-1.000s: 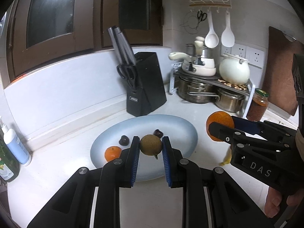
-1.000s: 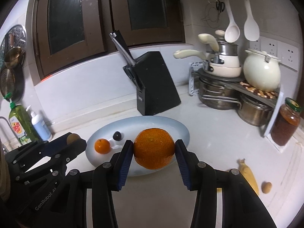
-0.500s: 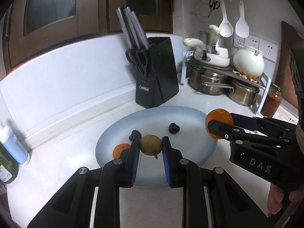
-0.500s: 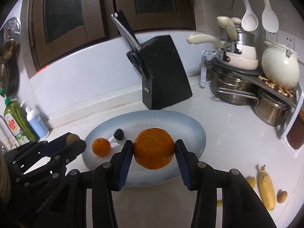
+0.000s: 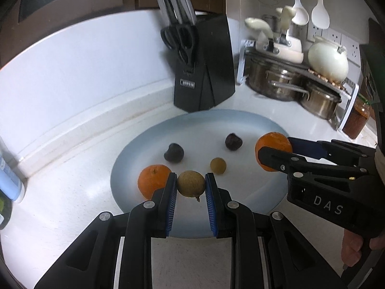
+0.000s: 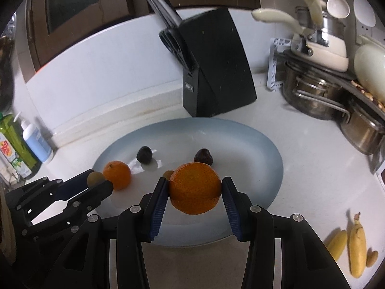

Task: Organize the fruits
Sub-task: 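Carry the brown fruit in the left gripper to the plate while the right gripper carries the orange, then open the left gripper onto the plate while the right gripper releases the orange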

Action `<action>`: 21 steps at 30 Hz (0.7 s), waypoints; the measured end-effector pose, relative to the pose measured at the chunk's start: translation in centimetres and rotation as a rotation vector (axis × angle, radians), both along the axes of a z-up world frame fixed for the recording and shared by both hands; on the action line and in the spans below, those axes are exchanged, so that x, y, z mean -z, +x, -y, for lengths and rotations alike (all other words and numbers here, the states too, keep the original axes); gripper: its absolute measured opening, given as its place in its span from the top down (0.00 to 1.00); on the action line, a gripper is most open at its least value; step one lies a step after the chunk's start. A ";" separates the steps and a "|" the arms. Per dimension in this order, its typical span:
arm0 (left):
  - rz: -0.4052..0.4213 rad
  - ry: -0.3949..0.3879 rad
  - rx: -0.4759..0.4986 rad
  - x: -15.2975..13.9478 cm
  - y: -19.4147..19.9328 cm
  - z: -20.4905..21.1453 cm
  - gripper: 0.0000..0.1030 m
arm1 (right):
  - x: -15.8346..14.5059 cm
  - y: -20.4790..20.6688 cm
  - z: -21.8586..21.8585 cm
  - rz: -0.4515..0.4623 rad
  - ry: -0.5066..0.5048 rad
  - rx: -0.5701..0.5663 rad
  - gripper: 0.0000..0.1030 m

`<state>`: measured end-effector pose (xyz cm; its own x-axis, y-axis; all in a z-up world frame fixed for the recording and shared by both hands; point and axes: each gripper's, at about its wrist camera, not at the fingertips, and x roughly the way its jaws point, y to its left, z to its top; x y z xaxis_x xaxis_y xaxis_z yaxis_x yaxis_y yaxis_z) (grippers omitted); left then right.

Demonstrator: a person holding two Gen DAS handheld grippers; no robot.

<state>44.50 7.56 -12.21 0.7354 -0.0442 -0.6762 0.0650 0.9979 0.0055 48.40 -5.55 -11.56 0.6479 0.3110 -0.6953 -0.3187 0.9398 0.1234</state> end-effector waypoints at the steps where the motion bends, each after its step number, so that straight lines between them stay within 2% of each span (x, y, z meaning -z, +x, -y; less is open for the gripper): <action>1: -0.008 0.001 0.001 0.3 0.2 0.0 0.77 | 0.3 0.2 -0.1 -0.006 -0.004 0.000 0.55; 11: -0.071 0.013 0.014 2.8 1.9 0.4 0.77 | 2.6 2.1 -0.2 -0.065 -0.027 0.007 0.55; 21: -0.108 0.012 0.020 3.9 2.7 0.6 0.77 | 3.8 2.6 -0.3 -0.096 -0.041 0.007 0.55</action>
<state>47.23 6.95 -16.10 0.6575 -0.0498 -0.7518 0.0857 0.9963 0.0090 51.01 -5.27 -15.40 0.5796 0.2767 -0.7665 -0.3009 0.9468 0.1143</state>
